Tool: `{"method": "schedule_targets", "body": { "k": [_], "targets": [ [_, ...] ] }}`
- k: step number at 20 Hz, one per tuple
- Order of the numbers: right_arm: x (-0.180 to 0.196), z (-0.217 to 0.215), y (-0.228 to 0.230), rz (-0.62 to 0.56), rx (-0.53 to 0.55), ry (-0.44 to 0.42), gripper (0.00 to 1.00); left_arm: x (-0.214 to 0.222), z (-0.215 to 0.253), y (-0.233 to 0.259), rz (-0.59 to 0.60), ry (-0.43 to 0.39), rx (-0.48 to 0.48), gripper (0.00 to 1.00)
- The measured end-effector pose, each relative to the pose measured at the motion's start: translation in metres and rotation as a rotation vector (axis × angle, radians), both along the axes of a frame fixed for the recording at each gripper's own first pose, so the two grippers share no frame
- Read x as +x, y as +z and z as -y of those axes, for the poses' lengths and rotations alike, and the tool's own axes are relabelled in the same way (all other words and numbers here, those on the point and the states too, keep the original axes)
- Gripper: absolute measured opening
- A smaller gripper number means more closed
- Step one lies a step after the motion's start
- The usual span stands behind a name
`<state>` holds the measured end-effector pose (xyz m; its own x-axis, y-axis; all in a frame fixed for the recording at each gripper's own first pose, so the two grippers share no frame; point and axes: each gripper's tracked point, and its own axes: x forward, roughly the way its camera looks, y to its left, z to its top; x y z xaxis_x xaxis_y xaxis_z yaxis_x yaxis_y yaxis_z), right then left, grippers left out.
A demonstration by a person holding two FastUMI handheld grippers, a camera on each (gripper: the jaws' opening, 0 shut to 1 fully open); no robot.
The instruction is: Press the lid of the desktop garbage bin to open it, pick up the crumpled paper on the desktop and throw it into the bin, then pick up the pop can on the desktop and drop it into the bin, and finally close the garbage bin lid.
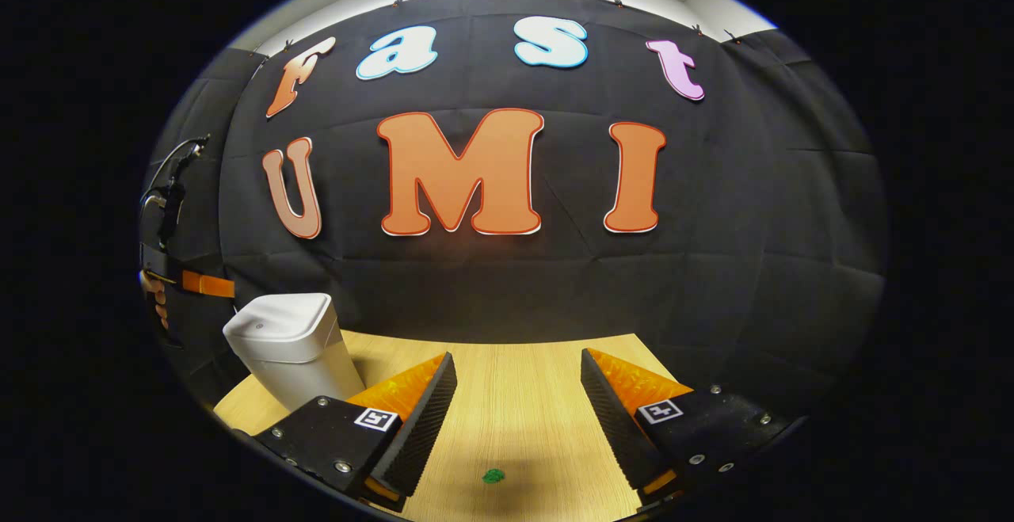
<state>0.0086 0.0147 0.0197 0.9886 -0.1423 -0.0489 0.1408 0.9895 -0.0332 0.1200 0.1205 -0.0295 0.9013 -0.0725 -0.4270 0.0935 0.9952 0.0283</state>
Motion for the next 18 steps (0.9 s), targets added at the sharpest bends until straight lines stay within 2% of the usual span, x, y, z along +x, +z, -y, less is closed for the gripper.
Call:
{"method": "schedule_targets", "body": {
  "k": [8, 12, 14, 18],
  "targets": [
    [0.002, -0.002, -0.005, -0.015, 0.020, 0.000, 0.94, 0.001, 0.001, -0.043, -0.100, -0.028, 0.028, 0.00],
    [0.004, -0.003, -0.009, -0.030, 0.015, 0.004, 0.94, -0.004, 0.000, -0.056, -0.154, -0.052, 0.103, 0.03],
    [0.005, -0.005, -0.011, -0.036, 0.014, 0.006, 0.94, -0.005, 0.000, -0.058, -0.163, -0.059, 0.111, 0.00],
    [0.008, -0.008, -0.018, -0.062, 0.021, 0.018, 0.94, 0.002, -0.001, -0.058, -0.129, -0.060, 0.024, 0.00]
  ]
}}
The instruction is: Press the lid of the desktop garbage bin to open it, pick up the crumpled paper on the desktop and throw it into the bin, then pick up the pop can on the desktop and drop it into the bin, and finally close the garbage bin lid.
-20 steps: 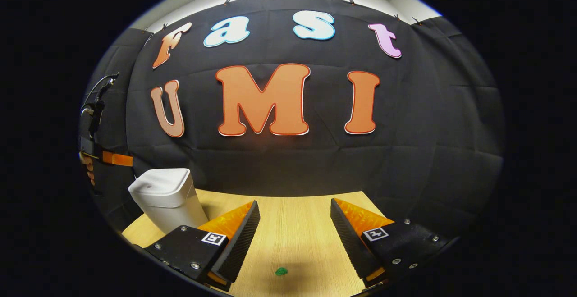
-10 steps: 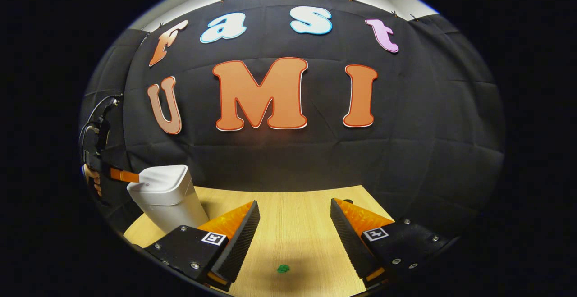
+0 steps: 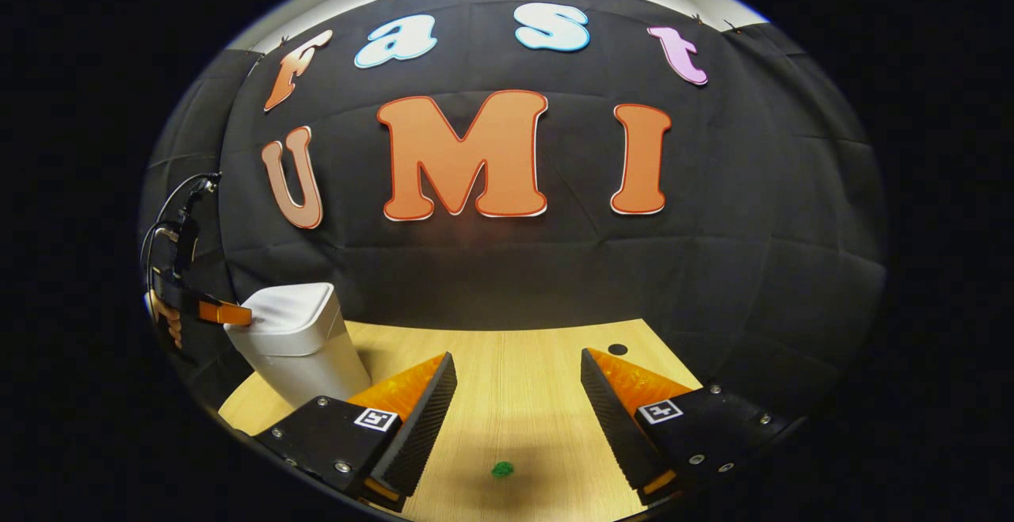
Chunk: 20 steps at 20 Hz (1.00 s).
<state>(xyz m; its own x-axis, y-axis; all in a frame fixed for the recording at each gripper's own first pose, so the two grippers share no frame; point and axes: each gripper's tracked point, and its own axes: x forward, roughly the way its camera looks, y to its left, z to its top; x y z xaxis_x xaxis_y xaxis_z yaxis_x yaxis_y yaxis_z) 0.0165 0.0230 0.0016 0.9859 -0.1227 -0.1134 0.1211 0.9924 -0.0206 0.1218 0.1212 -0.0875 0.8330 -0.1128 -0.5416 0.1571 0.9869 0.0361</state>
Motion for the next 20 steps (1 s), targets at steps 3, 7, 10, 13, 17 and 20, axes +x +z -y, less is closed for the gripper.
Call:
{"method": "schedule_targets", "body": {
  "k": [3, 7, 10, 13, 17, 20],
  "targets": [
    [0.000, -0.003, 0.004, 0.006, -0.010, 0.010, 0.94, 0.001, 0.002, 0.004, 0.025, 0.007, 0.006, 0.00],
    [-0.001, 0.000, 0.009, 0.017, -0.018, 0.011, 0.94, -0.004, 0.001, 0.034, 0.110, 0.022, 0.106, 0.00],
    [-0.003, 0.002, 0.014, 0.031, -0.015, 0.005, 0.94, -0.004, 0.009, 0.095, 0.289, 0.063, 0.062, 0.00],
    [-0.004, 0.007, 0.020, 0.047, -0.013, -0.002, 0.94, -0.016, 0.017, 0.132, 0.365, 0.070, 0.003, 0.00],
    [-0.007, 0.013, 0.026, 0.067, -0.001, -0.006, 0.94, -0.035, 0.021, 0.149, 0.437, 0.091, -0.040, 0.00],
    [-0.009, 0.015, 0.029, 0.081, 0.005, 0.002, 0.94, -0.044, 0.032, 0.156, 0.461, 0.070, -0.081, 0.00]
  ]
}}
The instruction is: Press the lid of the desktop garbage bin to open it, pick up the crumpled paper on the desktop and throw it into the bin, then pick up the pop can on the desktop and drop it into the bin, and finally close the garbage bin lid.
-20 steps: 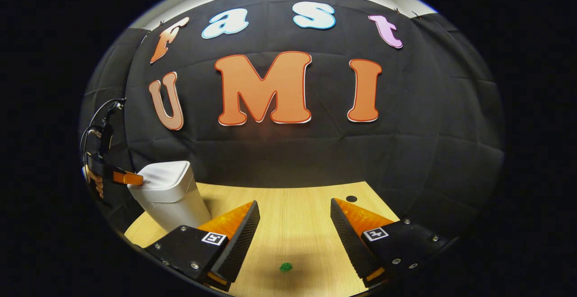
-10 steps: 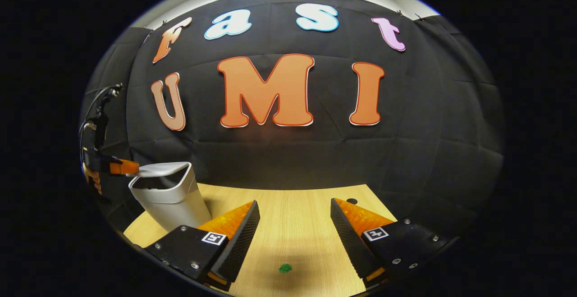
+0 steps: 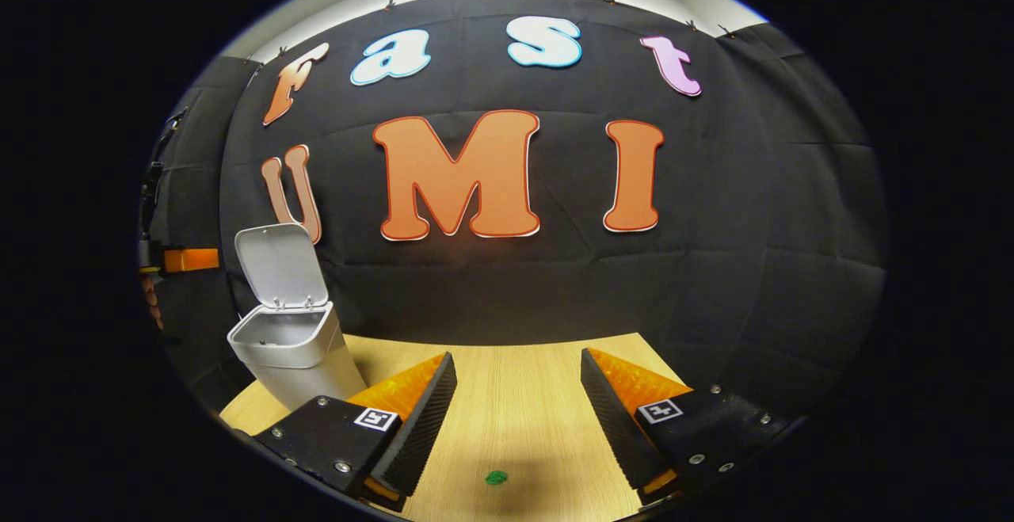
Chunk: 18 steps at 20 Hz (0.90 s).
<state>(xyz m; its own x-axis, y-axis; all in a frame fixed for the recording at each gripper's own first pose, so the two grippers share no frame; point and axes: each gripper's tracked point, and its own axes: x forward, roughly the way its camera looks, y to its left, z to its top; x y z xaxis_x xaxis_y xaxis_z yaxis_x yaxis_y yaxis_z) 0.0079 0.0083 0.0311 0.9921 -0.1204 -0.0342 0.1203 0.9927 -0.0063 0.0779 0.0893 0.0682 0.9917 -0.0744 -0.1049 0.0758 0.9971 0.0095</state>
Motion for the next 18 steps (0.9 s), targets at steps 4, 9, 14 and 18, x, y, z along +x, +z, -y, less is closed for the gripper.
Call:
{"method": "schedule_targets", "body": {
  "k": [4, 9, 14, 18],
  "targets": [
    [-0.002, 0.000, 0.001, 0.005, 0.003, 0.007, 0.94, -0.012, 0.004, -0.001, -0.006, 0.003, 0.016, 0.00],
    [-0.005, 0.003, 0.001, 0.008, -0.001, 0.004, 0.94, -0.023, 0.018, -0.006, 0.008, -0.015, 0.015, 0.00],
    [-0.008, 0.003, -0.001, 0.004, 0.002, 0.008, 0.94, -0.028, 0.014, -0.016, 0.007, -0.006, -0.006, 0.00],
    [-0.008, 0.002, -0.010, -0.019, 0.006, 0.008, 0.94, -0.028, 0.009, -0.032, -0.028, 0.000, -0.053, 0.64]
  ]
}}
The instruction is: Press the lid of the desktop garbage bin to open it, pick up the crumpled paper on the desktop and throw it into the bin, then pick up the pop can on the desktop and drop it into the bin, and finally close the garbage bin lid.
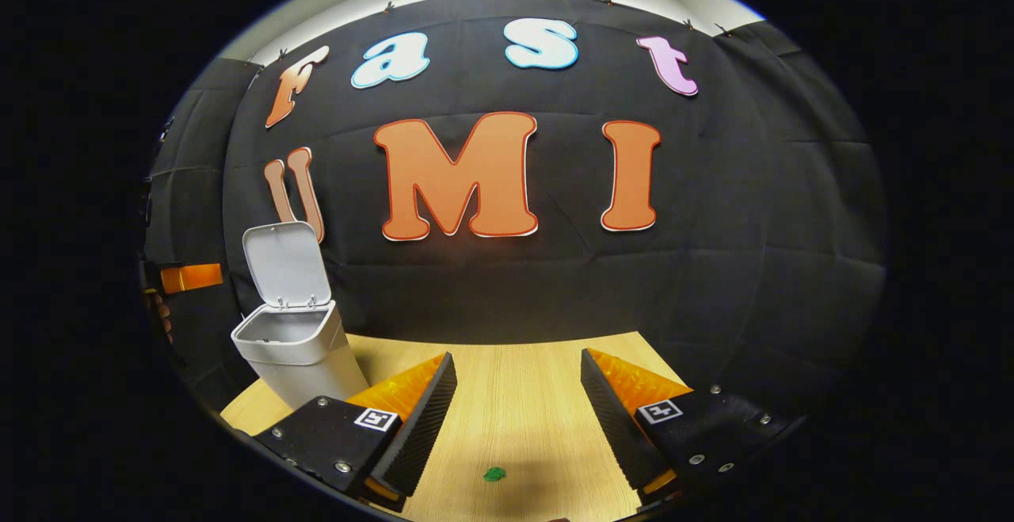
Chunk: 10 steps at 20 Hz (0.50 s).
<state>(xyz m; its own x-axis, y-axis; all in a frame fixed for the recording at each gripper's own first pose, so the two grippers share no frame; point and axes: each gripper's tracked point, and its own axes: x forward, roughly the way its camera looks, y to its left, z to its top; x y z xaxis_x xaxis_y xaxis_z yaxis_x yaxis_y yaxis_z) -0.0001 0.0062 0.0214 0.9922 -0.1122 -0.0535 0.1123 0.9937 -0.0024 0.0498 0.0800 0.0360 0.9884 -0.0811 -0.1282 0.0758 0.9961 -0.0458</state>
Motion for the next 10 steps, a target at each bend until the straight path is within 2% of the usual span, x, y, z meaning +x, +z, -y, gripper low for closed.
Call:
{"method": "schedule_targets", "body": {
  "k": [1, 4, 5, 7, 10],
  "targets": [
    [0.001, -0.001, -0.002, -0.005, 0.001, 0.002, 0.94, 0.001, 0.003, -0.004, -0.006, -0.010, -0.011, 0.90],
    [0.002, -0.004, -0.008, -0.015, -0.004, 0.012, 0.94, -0.003, 0.010, -0.004, 0.018, -0.044, -0.035, 0.86],
    [0.003, -0.004, -0.012, -0.026, -0.007, 0.013, 0.94, -0.004, 0.013, -0.002, 0.030, -0.056, -0.030, 0.87],
    [0.006, -0.007, -0.028, -0.072, -0.007, 0.024, 0.94, -0.004, 0.016, 0.000, 0.053, -0.067, 0.008, 0.94],
    [0.009, -0.007, -0.055, -0.146, -0.018, 0.027, 0.94, -0.003, 0.019, -0.003, 0.061, -0.079, 0.057, 0.94]
  ]
}}
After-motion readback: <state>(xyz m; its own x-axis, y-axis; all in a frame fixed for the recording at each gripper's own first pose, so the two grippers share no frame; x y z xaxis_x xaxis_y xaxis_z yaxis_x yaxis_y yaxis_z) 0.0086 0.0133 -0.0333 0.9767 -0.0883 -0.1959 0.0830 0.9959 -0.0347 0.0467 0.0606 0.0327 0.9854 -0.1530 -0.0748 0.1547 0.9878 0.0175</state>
